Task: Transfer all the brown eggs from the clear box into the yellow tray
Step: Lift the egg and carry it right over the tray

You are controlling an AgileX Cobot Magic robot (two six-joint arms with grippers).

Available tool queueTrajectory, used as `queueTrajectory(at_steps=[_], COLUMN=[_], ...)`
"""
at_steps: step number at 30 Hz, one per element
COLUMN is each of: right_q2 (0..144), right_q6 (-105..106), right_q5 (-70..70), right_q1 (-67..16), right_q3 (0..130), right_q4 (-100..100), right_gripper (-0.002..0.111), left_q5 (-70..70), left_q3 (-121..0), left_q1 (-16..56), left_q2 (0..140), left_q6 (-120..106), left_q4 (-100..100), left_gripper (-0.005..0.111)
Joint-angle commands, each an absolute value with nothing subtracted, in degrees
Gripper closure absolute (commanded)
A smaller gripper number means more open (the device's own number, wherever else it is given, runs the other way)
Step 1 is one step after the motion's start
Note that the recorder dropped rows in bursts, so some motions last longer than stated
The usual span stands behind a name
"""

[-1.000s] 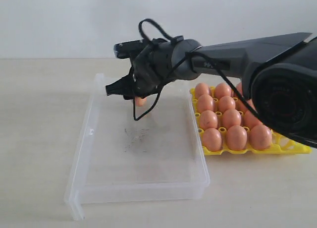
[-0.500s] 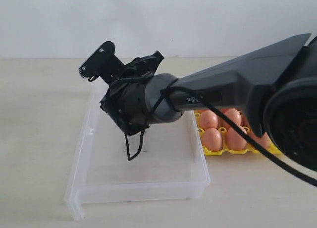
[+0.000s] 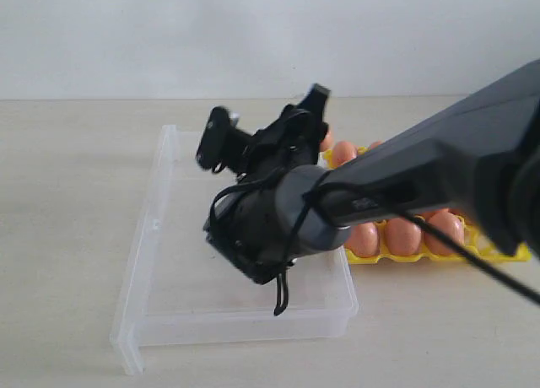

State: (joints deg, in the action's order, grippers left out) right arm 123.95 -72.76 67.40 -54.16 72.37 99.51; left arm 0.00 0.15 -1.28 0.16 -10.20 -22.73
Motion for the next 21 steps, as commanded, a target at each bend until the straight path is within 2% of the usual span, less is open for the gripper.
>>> queueTrajectory(at_steps=[1, 4, 8, 16, 18, 21], right_q2=[113.3, 107.4, 102.8, 100.5, 100.5, 100.5], right_q6=[-107.2, -120.0, -119.6, -100.1, -99.5, -102.4], right_q5=[70.0, 65.9, 52.4, 1.3, -3.1, -1.5], right_q1=[-50.9, -47.2, -40.1, -22.6, -20.4, -18.6], right_q3=[64.2, 58.5, 53.5, 51.3, 51.3, 50.7], right_q4=[99.9, 99.9, 99.9, 99.9, 99.9, 99.9], right_gripper=[0.109, 0.109, 0.109, 0.109, 0.109, 0.109], left_q5=[0.0, 0.0, 0.0, 0.0, 0.0, 0.0], left_q3=[0.0, 0.0, 0.0, 0.0, 0.0, 0.0], left_q1=[-0.8, -0.8, -0.8, -0.8, -0.8, -0.8], left_q2=[0.0, 0.0, 0.0, 0.0, 0.0, 0.0], left_q6=[-10.6, -10.6, -10.6, -10.6, -10.6, -10.6], left_q4=[-22.9, -22.9, -22.9, -22.9, -22.9, -22.9], left_gripper=[0.103, 0.103, 0.103, 0.103, 0.103, 0.103])
